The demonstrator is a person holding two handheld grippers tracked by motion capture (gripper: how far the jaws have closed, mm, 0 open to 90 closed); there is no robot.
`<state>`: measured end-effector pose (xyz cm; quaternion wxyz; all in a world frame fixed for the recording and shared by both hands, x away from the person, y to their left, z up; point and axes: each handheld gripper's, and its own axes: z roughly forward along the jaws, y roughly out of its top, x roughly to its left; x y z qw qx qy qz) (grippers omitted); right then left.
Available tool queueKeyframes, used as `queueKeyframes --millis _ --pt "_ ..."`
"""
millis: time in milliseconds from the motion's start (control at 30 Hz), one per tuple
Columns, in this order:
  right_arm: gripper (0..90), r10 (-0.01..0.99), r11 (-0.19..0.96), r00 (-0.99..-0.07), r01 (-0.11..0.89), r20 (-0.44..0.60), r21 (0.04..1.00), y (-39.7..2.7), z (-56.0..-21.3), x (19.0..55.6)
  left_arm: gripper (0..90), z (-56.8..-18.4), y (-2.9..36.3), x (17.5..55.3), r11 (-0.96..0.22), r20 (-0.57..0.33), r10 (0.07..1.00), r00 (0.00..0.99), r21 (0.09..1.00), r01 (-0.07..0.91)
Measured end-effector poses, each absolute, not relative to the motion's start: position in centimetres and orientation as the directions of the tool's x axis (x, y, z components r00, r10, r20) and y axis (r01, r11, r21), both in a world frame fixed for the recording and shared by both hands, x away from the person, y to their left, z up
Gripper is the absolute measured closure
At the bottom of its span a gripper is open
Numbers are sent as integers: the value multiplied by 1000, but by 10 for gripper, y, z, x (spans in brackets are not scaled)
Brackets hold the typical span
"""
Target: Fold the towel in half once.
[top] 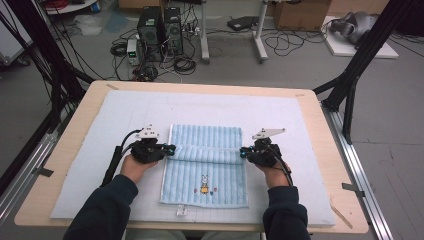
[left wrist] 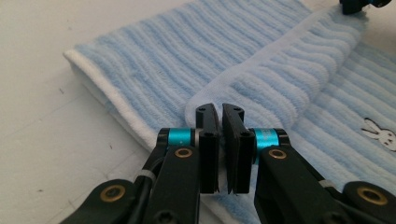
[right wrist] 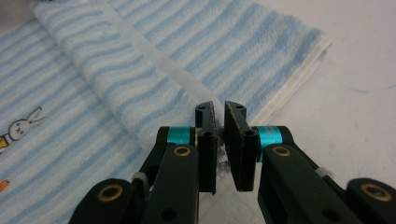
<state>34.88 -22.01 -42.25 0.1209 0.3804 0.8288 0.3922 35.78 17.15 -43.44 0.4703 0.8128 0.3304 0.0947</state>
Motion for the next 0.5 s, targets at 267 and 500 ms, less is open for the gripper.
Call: queueKeyframes --millis 267,500 --pt "832 715 368 -693 489 95 791 -225 -429 320 837 -435 179 333 -258 -187 616 766 870 419" --pt "830 693 368 -716 457 89 810 -227 -430 297 823 -440 186 311 -246 -212 601 771 868 431"
